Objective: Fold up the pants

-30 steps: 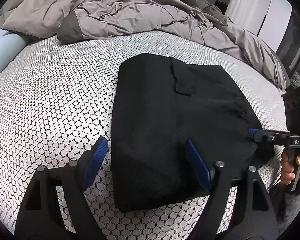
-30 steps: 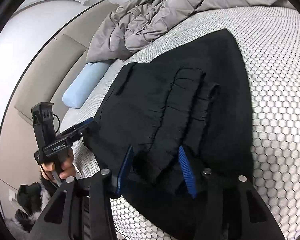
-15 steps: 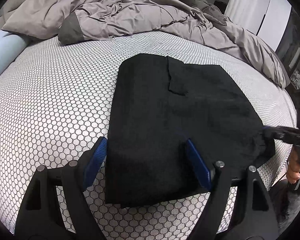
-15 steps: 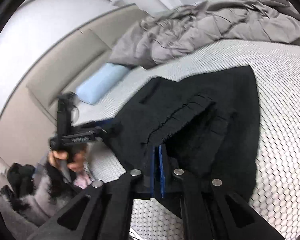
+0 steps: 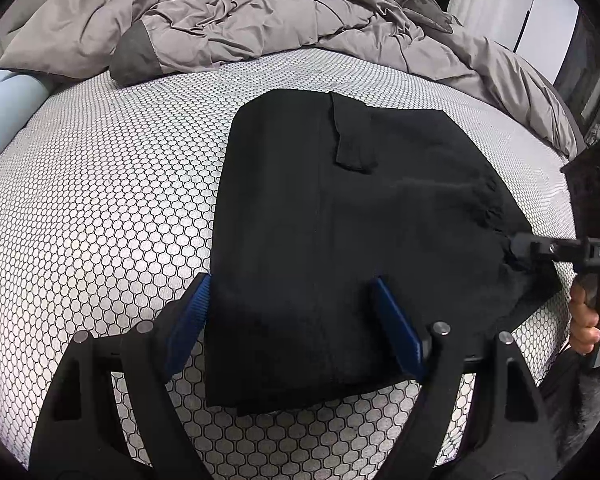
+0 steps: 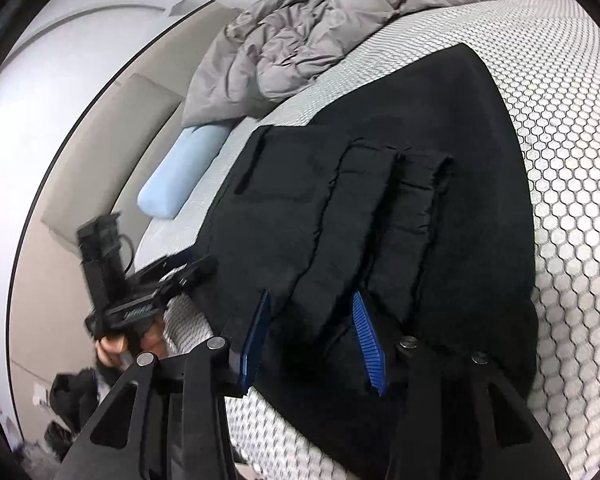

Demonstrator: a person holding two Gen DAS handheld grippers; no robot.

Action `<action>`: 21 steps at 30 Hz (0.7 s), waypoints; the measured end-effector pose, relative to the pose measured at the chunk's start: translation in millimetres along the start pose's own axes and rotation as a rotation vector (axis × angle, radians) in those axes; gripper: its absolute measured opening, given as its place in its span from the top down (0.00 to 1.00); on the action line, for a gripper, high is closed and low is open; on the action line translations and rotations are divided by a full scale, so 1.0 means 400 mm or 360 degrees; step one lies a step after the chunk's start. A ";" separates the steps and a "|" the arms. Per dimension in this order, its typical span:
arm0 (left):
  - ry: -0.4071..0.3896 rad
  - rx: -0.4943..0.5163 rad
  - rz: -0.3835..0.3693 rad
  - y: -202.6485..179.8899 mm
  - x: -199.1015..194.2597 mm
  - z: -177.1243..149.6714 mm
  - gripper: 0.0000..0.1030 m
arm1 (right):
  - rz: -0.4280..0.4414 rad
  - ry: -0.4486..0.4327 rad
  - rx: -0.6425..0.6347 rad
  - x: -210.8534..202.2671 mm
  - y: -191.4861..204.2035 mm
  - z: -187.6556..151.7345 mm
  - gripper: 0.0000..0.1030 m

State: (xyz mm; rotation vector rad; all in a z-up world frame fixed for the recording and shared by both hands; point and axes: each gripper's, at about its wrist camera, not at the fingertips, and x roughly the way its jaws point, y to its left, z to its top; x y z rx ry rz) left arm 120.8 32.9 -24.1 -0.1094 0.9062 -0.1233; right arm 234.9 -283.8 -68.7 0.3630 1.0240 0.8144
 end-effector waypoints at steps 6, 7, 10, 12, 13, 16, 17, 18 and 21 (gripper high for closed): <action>-0.0005 -0.0022 -0.0016 0.009 -0.005 0.001 0.23 | -0.0058 -0.0062 -0.0084 0.027 0.036 0.009 0.88; -0.0010 -0.0025 -0.0026 0.010 -0.011 0.001 0.23 | -0.0034 -0.0090 -0.0117 0.016 0.052 0.008 0.93; -0.0060 -0.0010 -0.0094 0.009 -0.044 0.003 0.23 | -0.0018 -0.0202 -0.0227 -0.053 0.103 0.008 0.94; -0.0094 0.0006 -0.0124 0.007 -0.064 0.003 0.23 | -0.0007 -0.0215 -0.0202 -0.091 0.094 0.010 0.95; -0.0105 0.0011 -0.0123 0.007 -0.069 0.004 0.23 | -0.0018 -0.0201 -0.0171 -0.098 0.077 0.010 0.95; -0.0079 -0.0009 -0.0081 0.017 -0.055 0.004 0.23 | -0.0228 -0.0102 -0.0059 -0.062 0.006 0.003 0.93; -0.0055 -0.0020 -0.0063 0.021 -0.043 0.004 0.23 | -0.0249 -0.0075 -0.0011 -0.045 -0.013 0.001 0.93; -0.0030 -0.0027 -0.0042 0.023 -0.031 0.004 0.23 | -0.0223 -0.0067 0.0015 -0.039 -0.022 0.001 0.92; 0.0025 -0.0005 -0.0013 0.017 -0.005 -0.002 0.23 | -0.0218 -0.0110 -0.0040 -0.074 -0.004 0.004 0.88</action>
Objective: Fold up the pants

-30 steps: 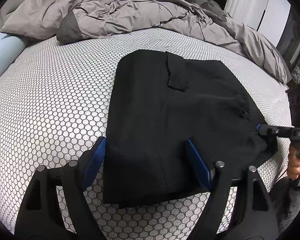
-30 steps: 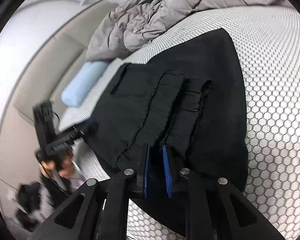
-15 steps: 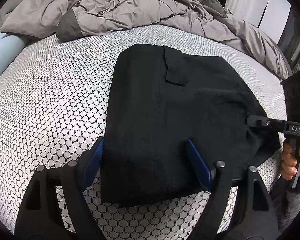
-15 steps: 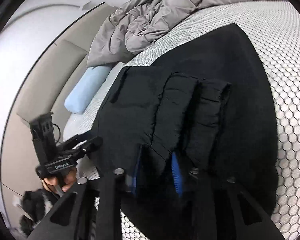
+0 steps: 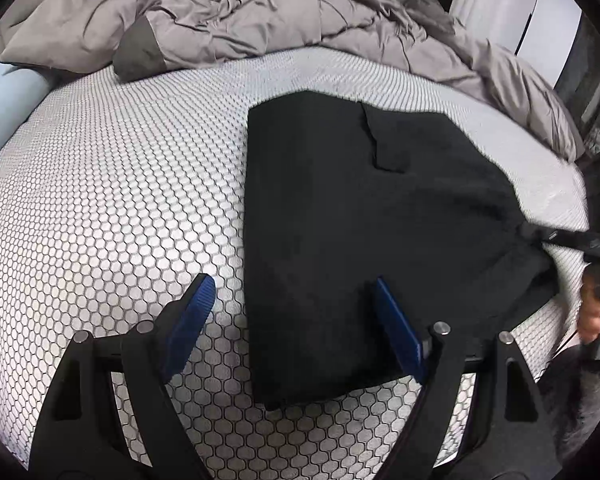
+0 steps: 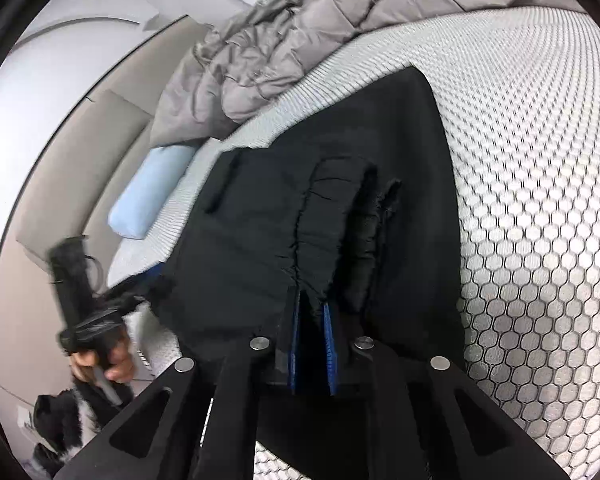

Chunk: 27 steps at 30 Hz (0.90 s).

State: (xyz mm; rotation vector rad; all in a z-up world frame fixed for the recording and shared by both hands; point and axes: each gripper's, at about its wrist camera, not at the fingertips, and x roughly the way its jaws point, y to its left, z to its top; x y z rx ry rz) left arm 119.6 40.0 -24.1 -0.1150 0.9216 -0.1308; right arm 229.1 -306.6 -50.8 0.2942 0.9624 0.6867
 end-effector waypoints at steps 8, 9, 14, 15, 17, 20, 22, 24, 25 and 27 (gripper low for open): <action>0.0016 0.0087 -0.0014 -0.035 0.013 -0.004 0.23 | 0.0097 0.0061 0.0097 -0.017 -0.048 -0.018 0.56; 0.0017 0.0089 -0.0010 -0.037 0.016 -0.003 0.23 | 0.0117 0.0068 0.0121 -0.003 -0.051 -0.016 0.56; 0.0019 0.0069 -0.0015 -0.027 0.025 0.003 0.23 | 0.0022 0.0023 -0.0017 0.029 -0.002 0.000 0.79; 0.0012 0.0062 -0.0016 -0.025 0.021 0.004 0.23 | 0.0070 -0.0043 -0.0046 0.005 0.021 0.000 0.88; -0.0009 0.0063 -0.0034 -0.024 0.006 0.000 0.23 | 0.0166 -0.0091 -0.0076 -0.038 0.049 -0.003 0.90; -0.0029 0.0074 -0.0059 -0.027 -0.013 -0.003 0.23 | 0.0247 -0.0101 -0.0156 -0.096 0.083 -0.027 0.90; -0.0014 0.0096 -0.0058 -0.033 -0.011 -0.005 0.23 | 0.0235 -0.0043 -0.0085 -0.088 0.051 -0.040 0.90; 0.0013 0.0119 -0.0045 -0.041 -0.001 -0.010 0.23 | 0.0091 0.0062 -0.0023 -0.040 0.003 -0.050 0.89; 0.0022 0.0127 -0.0037 -0.045 0.003 -0.010 0.23 | 0.0024 0.0110 0.0017 -0.014 -0.022 -0.055 0.86; 0.0018 0.0134 -0.0025 -0.052 0.001 -0.008 0.23 | 0.0059 0.0118 0.0054 -0.010 -0.035 -0.051 0.83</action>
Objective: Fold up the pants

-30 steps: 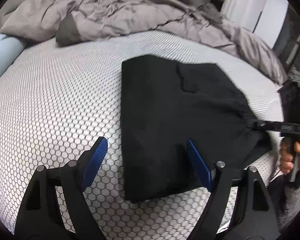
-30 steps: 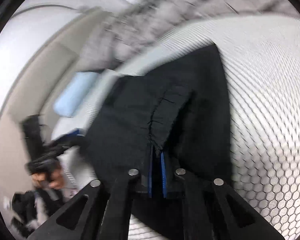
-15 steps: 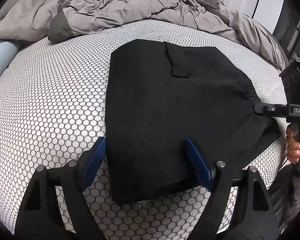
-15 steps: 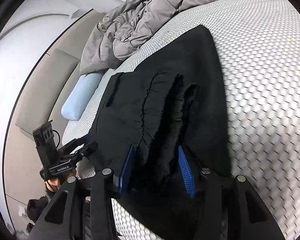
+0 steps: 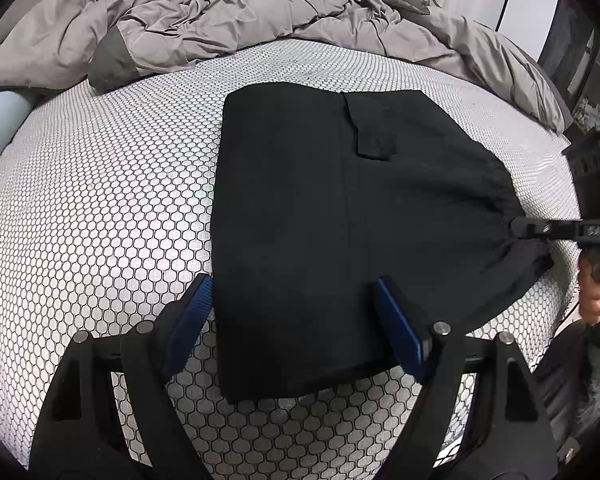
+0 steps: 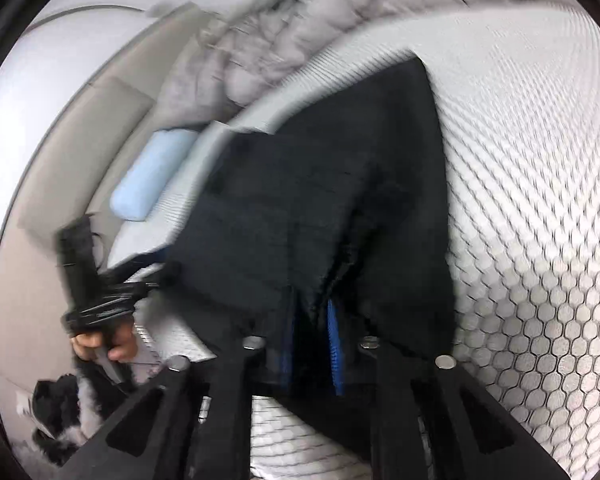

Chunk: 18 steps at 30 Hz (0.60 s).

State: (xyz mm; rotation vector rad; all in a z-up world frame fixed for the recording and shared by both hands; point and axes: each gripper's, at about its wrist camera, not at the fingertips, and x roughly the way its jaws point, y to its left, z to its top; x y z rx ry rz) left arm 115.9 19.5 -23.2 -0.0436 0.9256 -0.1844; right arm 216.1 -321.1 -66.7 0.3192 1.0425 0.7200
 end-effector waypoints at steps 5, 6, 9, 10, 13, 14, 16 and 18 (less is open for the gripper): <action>-0.0089 0.0003 -0.0033 -0.017 -0.045 -0.002 0.23 | 0.0030 -0.0192 -0.0100 -0.100 0.035 -0.002 0.71; -0.0123 0.0014 -0.0060 -0.025 -0.058 -0.002 0.23 | 0.0067 -0.0200 -0.0123 -0.108 0.041 -0.004 0.71; -0.0252 0.0023 -0.0160 -0.074 -0.089 0.004 0.23 | 0.0086 -0.0117 -0.0135 -0.078 0.054 -0.009 0.71; -0.0266 0.0027 -0.0205 -0.094 -0.089 0.006 0.23 | 0.0094 -0.0069 -0.0114 -0.059 0.050 -0.009 0.71; -0.0230 0.0175 -0.0306 -0.201 -0.062 0.001 0.23 | 0.0127 0.0034 -0.0065 0.001 0.043 -0.004 0.71; -0.0214 0.0226 -0.0299 -0.227 -0.051 -0.001 0.23 | 0.0168 0.0054 -0.0021 0.016 0.032 0.000 0.71; -0.0173 0.0333 -0.0276 -0.292 -0.019 -0.010 0.23 | 0.0230 0.0067 0.0065 0.027 0.008 0.005 0.71; -0.0126 0.0355 -0.0272 -0.325 0.010 -0.015 0.23 | 0.0286 0.0040 0.0124 0.029 -0.004 0.012 0.71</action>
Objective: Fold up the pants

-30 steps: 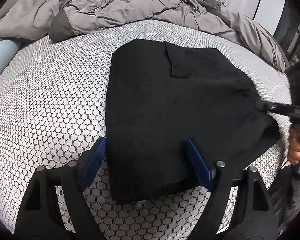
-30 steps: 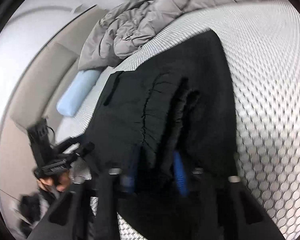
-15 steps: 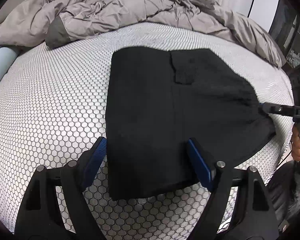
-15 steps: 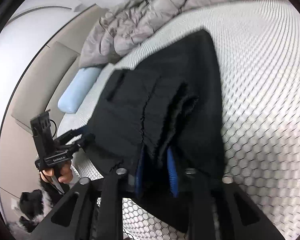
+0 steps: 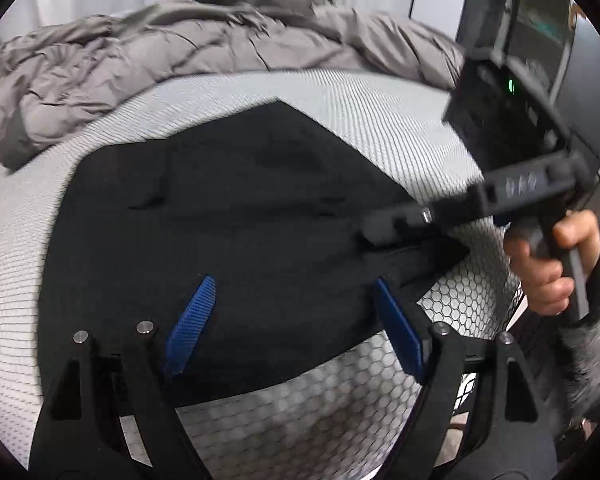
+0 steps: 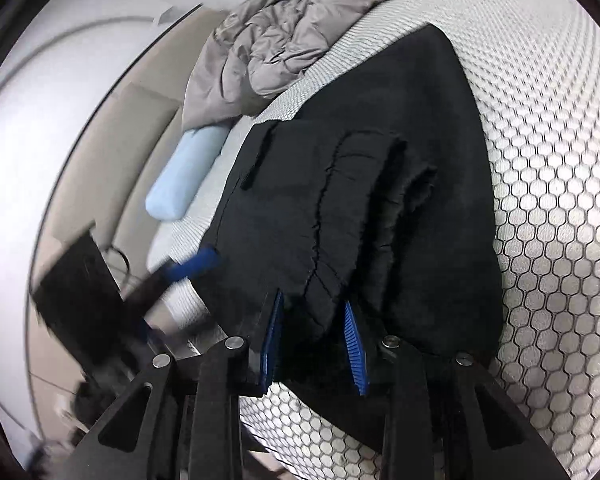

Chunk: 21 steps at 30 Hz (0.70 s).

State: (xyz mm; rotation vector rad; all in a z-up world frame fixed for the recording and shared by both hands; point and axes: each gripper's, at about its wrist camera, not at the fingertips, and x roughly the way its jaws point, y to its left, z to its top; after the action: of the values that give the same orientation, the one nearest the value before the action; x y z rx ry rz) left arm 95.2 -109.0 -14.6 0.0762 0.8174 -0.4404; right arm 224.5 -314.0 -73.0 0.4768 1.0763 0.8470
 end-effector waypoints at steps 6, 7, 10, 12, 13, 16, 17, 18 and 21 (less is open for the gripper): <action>0.0045 -0.0054 -0.0023 -0.026 0.035 -0.007 0.23 | -0.0047 -0.0135 -0.0125 -0.034 0.042 -0.006 0.94; 0.0047 -0.0055 -0.0041 -0.023 0.033 -0.007 0.23 | -0.0044 -0.0128 -0.0145 -0.040 0.053 -0.010 0.94; 0.0024 -0.0081 -0.0127 -0.011 0.004 -0.010 0.23 | 0.0024 -0.0111 -0.0117 -0.067 0.052 -0.021 0.94; 0.0019 -0.0086 -0.0152 -0.001 -0.013 -0.018 0.23 | 0.0014 -0.0085 -0.0123 -0.074 0.048 -0.029 0.94; 0.0028 -0.0086 -0.0143 0.003 -0.011 -0.020 0.23 | -0.0031 -0.0070 -0.0138 -0.072 0.045 -0.033 0.94; 0.0083 -0.0050 -0.0081 -0.001 0.019 -0.034 0.23 | -0.0215 -0.0009 -0.0138 -0.042 0.022 -0.039 0.94; 0.0082 -0.0020 -0.0057 -0.009 0.021 -0.036 0.23 | -0.0205 0.0000 -0.0126 -0.043 0.020 -0.038 0.94; 0.0075 0.0009 -0.0038 -0.015 0.013 -0.035 0.23 | -0.0200 -0.0003 -0.0147 -0.052 0.030 -0.037 0.91; 0.0038 -0.0025 -0.0045 0.001 -0.017 -0.026 0.23 | -0.0223 -0.0132 -0.0230 -0.106 0.059 -0.038 0.75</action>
State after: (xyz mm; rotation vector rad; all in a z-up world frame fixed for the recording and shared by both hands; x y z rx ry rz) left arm 84.1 -103.9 -16.7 0.0553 0.8463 -0.4600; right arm 192.8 -334.2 -38.4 0.3087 0.9532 0.7683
